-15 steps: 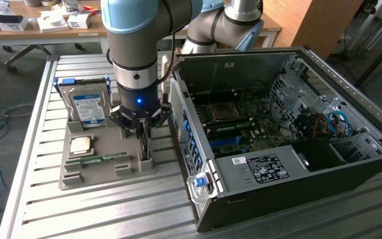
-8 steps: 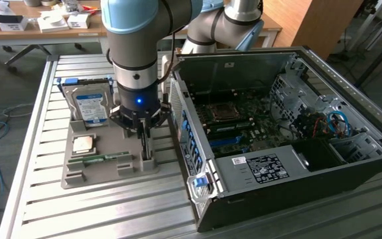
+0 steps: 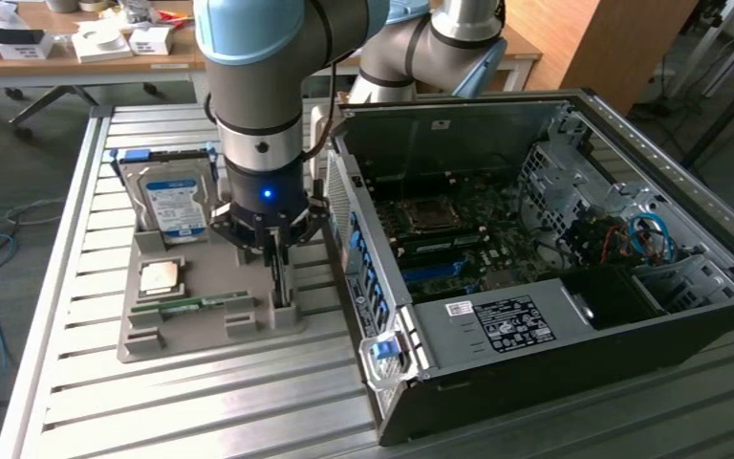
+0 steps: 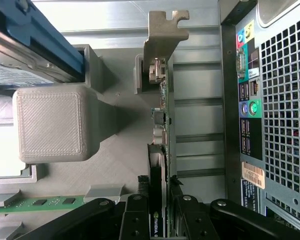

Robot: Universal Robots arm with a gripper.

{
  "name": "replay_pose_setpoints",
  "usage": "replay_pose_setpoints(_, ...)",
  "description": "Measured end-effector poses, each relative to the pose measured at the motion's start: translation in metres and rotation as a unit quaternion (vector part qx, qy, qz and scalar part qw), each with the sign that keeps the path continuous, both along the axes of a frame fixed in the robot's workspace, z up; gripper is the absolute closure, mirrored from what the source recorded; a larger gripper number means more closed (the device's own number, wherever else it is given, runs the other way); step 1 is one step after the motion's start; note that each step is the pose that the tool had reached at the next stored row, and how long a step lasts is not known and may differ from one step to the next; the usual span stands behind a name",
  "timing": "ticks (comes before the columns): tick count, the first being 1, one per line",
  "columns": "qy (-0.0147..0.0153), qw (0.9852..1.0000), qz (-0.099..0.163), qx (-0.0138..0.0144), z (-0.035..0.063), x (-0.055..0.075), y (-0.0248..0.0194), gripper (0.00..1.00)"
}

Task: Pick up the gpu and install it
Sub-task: 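Pick up the gpu and move the gpu toward the slot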

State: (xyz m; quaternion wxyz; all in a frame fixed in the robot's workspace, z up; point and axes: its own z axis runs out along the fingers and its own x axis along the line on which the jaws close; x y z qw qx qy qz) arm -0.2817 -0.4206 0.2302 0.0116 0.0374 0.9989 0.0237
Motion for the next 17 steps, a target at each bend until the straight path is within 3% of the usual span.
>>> replay_pose_setpoints(17,-0.0001,1.0000,0.009,0.0001,0.0003,0.0001,0.0000,0.73)
